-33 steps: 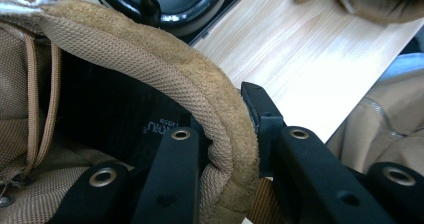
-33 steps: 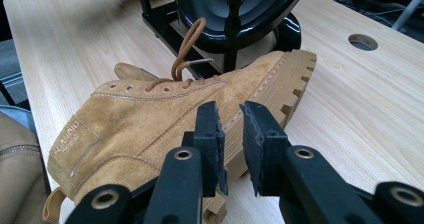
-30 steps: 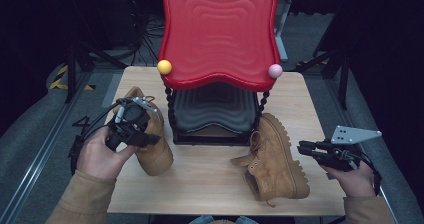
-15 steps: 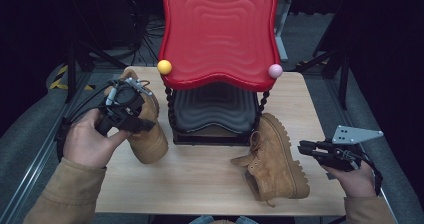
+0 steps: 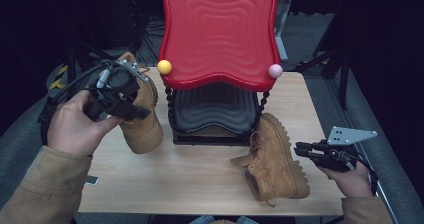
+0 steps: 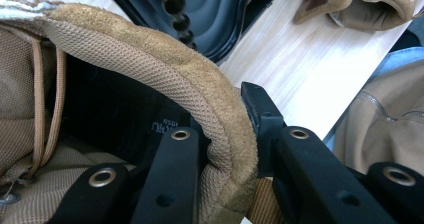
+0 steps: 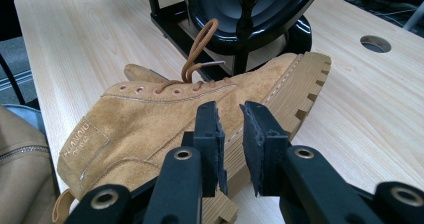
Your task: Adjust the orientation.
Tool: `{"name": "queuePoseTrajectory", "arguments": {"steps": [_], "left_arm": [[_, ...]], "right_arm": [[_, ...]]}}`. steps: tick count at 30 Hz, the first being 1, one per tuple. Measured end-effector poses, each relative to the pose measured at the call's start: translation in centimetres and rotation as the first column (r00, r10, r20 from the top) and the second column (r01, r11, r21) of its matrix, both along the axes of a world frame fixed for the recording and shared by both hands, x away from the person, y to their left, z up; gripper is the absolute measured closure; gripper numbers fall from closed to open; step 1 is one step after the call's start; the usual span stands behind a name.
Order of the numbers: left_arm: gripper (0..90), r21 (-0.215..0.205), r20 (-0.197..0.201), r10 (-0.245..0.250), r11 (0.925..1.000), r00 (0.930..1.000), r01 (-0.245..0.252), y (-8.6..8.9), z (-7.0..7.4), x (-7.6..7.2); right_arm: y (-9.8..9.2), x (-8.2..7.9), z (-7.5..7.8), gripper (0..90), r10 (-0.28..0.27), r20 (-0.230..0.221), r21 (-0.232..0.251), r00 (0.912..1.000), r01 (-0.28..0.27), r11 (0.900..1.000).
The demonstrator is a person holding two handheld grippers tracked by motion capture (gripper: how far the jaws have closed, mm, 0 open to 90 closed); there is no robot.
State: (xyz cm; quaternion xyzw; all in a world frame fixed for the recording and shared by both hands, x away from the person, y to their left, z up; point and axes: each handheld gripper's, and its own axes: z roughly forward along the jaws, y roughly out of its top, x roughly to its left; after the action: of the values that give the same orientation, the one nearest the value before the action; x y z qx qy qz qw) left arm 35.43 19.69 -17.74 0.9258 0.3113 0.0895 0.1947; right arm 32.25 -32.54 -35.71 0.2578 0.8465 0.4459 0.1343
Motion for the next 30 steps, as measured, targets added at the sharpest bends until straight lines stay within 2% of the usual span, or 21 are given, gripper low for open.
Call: {"name": "queuePoseTrajectory", "arguments": {"steps": [1, 5, 14, 16, 22, 25, 30], "left_arm": [[77.9, 0.011, 0.011, -0.008, 0.9999, 0.9999, 0.008, 0.0, 0.7, 0.1], [77.9, 0.029, 0.032, -0.005, 0.9996, 0.9995, 0.005, -0.1, 2.1, 0.1], [77.8, 0.022, 0.074, 0.002, 0.9997, 0.9972, -0.004, 0.0, 4.8, 0.1], [77.8, 0.031, 0.075, 0.002, 0.9995, 0.9972, -0.005, -0.4, 5.5, 0.4], [77.7, 0.018, 0.086, 0.003, 0.9998, 0.9963, -0.005, -0.4, 7.2, 0.8], [77.6, 0.045, 0.118, 0.006, 0.9989, 0.9930, -0.011, -0.8, 8.5, 0.9], [77.5, 0.040, 0.152, 0.012, 0.9990, 0.9884, -0.018, -1.0, 9.9, 1.0]], "right_arm": [[0.0, -0.1, -0.1, 76.7, 0.001, -0.004, -0.005, 1.0000, -0.001, 1.000], [-0.1, -0.3, -0.1, 76.7, -0.003, -0.008, -0.002, 1.0000, 0.003, 1.000], [-0.2, -0.8, -0.2, 76.7, -0.009, -0.010, -0.006, 0.9999, 0.009, 1.000], [-0.1, -0.9, -0.2, 76.8, -0.013, -0.013, -0.007, 0.9998, 0.013, 1.000], [0.2, -1.3, 0.1, 76.8, -0.005, -0.001, -0.007, 1.0000, 0.005, 1.000], [0.3, -1.4, 0.2, 76.8, -0.003, -0.003, -0.011, 1.0000, 0.003, 1.000], [0.4, -1.6, 0.2, 76.7, 0.001, 0.003, -0.011, 1.0000, -0.001, 1.000]]}}
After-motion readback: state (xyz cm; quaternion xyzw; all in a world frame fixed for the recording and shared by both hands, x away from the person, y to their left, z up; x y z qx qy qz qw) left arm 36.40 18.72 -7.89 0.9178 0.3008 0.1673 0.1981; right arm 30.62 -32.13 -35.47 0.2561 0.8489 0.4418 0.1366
